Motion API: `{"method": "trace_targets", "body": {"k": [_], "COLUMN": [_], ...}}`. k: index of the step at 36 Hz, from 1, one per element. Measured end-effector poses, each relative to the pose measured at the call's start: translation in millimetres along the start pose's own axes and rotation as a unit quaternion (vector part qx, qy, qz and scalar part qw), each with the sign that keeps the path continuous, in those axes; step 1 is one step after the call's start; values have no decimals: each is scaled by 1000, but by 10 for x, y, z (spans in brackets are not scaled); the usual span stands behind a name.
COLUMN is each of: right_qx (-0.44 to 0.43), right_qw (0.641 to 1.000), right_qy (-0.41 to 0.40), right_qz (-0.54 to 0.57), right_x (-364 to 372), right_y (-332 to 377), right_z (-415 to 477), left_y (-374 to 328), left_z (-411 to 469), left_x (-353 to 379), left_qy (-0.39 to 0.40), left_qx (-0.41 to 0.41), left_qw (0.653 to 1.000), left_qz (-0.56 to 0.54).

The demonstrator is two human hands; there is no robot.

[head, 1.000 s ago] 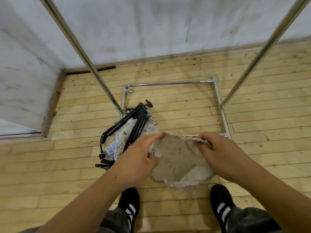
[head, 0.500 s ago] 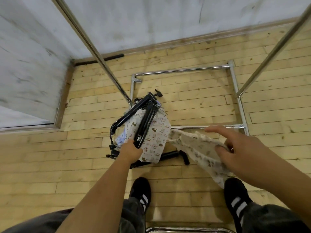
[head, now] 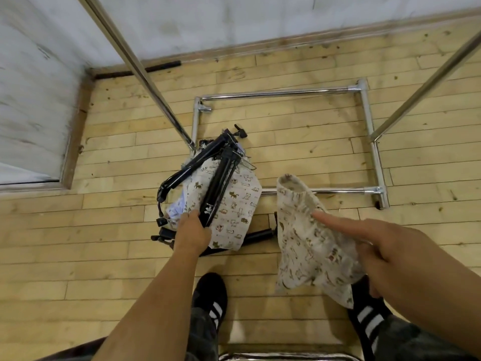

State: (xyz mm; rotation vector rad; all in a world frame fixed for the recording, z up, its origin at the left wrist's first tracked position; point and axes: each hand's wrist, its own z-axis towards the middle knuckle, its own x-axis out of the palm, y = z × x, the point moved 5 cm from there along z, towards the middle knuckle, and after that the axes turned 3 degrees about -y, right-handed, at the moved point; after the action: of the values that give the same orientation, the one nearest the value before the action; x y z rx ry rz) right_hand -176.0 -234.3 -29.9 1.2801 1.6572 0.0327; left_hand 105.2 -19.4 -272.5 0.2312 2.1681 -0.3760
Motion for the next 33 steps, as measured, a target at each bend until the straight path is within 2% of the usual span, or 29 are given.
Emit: {"method": "trace_targets", "body": {"k": [3,7,12,14,17,24,33], "right_qx": [8,7,34,33,39,45,36], "right_qw": [1000,999,996,996,997,996,997], "right_qy": [9,21,57,63,61,61,40], "right_qz": [-10,-24,-57,-53,-41,-54,-46], "right_x": [2,55,100,103,89,60,-36], "right_y": [18,3,-18,-28,-68,-33,-49], "right_z": [21,10,20,22,36,31,44], "left_y": [-52,51,90,57,-4,-96,-569], "left_z": [39,133,115,105,120,80,-251], "left_x": [71,169,216,186,160,297,-21], "left_qy": [-7,11,44,16,-25,59,173], "left_qx": [5,-31,-76,-78,-35,-66,-40], "left_qw": [998,998,994,992,990,996,973], "left_qz": [-58,-54,64,98,137,-28,-145]}}
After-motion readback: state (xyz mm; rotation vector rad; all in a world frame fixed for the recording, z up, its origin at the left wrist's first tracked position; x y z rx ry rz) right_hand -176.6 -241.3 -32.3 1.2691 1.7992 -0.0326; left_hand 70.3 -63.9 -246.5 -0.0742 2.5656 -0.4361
